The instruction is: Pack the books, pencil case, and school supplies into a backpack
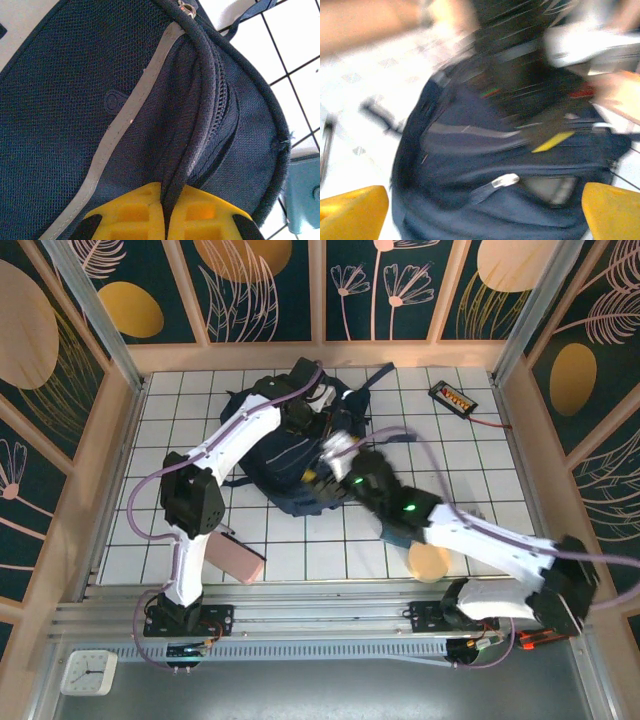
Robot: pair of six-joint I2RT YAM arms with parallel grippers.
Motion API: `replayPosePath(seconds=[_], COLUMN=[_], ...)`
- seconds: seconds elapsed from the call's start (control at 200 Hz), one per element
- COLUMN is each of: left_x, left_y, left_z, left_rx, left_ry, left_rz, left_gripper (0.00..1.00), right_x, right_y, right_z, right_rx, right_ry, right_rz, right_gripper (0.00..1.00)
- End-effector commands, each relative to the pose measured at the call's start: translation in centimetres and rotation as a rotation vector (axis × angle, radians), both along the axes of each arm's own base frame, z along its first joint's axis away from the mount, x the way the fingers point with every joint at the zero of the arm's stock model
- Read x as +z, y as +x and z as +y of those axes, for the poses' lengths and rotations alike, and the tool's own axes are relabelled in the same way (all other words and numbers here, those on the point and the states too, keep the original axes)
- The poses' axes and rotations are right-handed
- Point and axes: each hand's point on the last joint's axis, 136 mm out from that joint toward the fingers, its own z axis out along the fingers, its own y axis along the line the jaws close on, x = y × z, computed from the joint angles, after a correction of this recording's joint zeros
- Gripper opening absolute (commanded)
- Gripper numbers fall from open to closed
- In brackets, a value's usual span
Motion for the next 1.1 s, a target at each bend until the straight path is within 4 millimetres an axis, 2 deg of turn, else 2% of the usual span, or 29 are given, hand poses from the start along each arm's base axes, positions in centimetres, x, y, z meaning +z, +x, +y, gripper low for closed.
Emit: replayPosePath(seconds=[0.0,0.085,0.14,0.215,0.36,0.631,0.821,0.951,1.096], left_x=[3.9,4.4,5.3,6.0,7.0,6.2,5.6,5.5,4.9], left_y=[-0.3,-0.6,-0.3,-0.3,-0.4,-1.5,-2.0,-2.4,-3.1], left_z=[-0.4,-0.3,-0.9,-1.3,-1.3,-1.6,-1.2,-1.1,-0.8], left_rx=[-0.014,-0.021,-0.026,-0.026,-0.029,-0.072,-0.093,-0.108,-0.135], left_ry=[-0.081,-0.091,-0.128,-0.154,-0.175,-0.192,-0.17,-0.167,-0.157], left_rz=[-0.073,-0.077,-0.102,-0.108,-0.124,-0.094,-0.093,-0.092,-0.092], left_gripper=[0.0,0.0,0.0,0.0,0.0,0.0,0.0,0.0,0.0], right_x=[0.0,-1.1,-2.6,-4.5,-7.8,-5.8,-6.0,-6.4,-5.9], right_y=[2.1,3.8,4.6,4.8,4.8,9.3,12.3,13.7,14.5], right_z=[-5.3,-7.5,-7.9,-7.3,-6.6,-3.8,-2.0,-1.3,-0.5], right_rx=[-0.286,-0.338,-0.336,-0.349,-0.449,-0.348,-0.325,-0.326,-0.297], right_ry=[0.471,0.622,0.706,0.779,0.766,0.834,0.869,0.872,0.908], right_rz=[0.353,0.541,0.703,0.895,1.089,1.043,1.072,1.074,1.064], right_gripper=[0.99,0.98,0.89,0.79,0.79,0.81,0.8,0.71,0.52])
